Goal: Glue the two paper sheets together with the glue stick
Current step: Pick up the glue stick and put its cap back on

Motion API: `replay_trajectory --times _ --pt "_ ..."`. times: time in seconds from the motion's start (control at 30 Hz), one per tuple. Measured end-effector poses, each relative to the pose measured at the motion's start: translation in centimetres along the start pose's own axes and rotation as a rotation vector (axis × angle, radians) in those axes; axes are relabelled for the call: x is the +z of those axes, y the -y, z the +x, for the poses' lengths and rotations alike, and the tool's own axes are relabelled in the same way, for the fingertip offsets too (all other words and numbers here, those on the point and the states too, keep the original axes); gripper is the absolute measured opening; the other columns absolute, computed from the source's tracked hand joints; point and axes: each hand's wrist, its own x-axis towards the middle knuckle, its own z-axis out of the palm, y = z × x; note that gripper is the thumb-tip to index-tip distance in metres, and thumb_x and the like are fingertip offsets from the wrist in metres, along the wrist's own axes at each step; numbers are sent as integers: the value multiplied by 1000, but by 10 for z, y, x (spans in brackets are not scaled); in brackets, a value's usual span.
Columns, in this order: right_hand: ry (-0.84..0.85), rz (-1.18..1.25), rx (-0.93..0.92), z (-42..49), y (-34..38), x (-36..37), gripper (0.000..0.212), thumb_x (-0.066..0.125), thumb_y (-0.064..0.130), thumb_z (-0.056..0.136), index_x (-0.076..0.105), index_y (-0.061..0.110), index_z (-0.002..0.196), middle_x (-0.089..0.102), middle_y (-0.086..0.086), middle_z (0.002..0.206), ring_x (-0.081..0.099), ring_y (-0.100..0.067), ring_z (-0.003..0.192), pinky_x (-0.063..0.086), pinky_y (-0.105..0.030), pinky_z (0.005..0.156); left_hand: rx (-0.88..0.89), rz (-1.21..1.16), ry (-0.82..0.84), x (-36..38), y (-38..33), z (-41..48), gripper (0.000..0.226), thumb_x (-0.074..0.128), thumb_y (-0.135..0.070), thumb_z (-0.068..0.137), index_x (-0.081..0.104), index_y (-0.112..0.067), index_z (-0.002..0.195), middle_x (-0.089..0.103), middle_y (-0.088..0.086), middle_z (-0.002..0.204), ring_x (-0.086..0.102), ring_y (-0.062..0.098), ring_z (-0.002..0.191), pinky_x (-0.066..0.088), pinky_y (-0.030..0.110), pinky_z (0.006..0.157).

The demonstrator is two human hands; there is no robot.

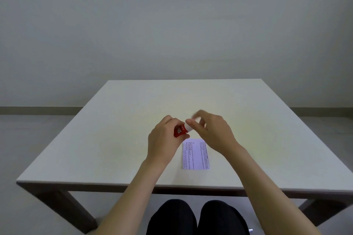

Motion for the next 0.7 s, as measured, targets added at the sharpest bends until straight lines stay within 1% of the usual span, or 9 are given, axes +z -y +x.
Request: replay_trajectory --times 0.07,0.13,0.23,0.33,0.4,0.47,0.5,0.6,0.7 --pt "78 178 -74 -1 -1 -3 25 59 35 89 58 26 112 56 14 79 54 -9 65 43 -23 60 -18 4 -20 -1 1 2 24 81 -28 69 68 -18 87 61 -6 84 61 15 70 42 25 55" --pt "69 135 -31 0 0 2 22 59 36 89 63 16 97 58 9 71 53 -16 63 43 -30 60 -19 27 -16 0 2 2 24 81 -27 69 67 -18 86 61 -6 85 59 14 71 39 22 54" --pt "29 -147 107 4 1 7 59 46 60 87 64 4 77 67 -6 67 51 -20 59 42 -32 57 -12 70 9 5 3 -3 24 80 -27 70 64 -18 85 58 -7 83 54 13 69 35 20 51" --pt "96 43 15 0 0 5 29 57 47 87 63 22 102 61 9 75 55 -14 65 42 -25 59 -24 82 -1 6 7 -5 25 79 -30 71 63 -19 85 58 -8 85 56 12 70 36 21 52" --pt "120 128 8 -3 2 7 17 58 35 90 61 19 96 60 1 73 52 -17 60 43 -28 60 -17 86 -5 6 10 -3 24 79 -29 70 62 -19 84 57 -8 84 53 11 70 34 20 51" --pt "67 36 125 -2 3 12 45 46 43 94 56 6 72 58 -12 64 46 -22 55 41 -33 55 2 102 5 9 11 -3 24 80 -28 70 62 -20 83 54 -9 82 49 9 68 31 18 48" --pt "46 -32 190 -2 4 14 59 38 49 96 56 0 70 59 -15 64 47 -24 56 42 -34 56 -1 99 4 11 12 -3 25 80 -27 69 60 -20 82 53 -10 81 49 9 67 31 19 47" --pt "17 -23 260 -7 0 15 72 31 57 94 62 -6 75 54 -5 56 49 -24 58 39 -31 56 -91 33 -41 15 22 5 34 82 -27 66 50 -20 77 54 -9 81 53 14 67 29 22 47" --pt "26 65 268 -15 -11 9 58 35 47 98 68 4 77 50 10 50 52 -18 54 40 -29 56 -281 -110 -78 20 39 25 42 83 -23 66 43 -16 74 59 3 84 56 21 71 32 28 51"
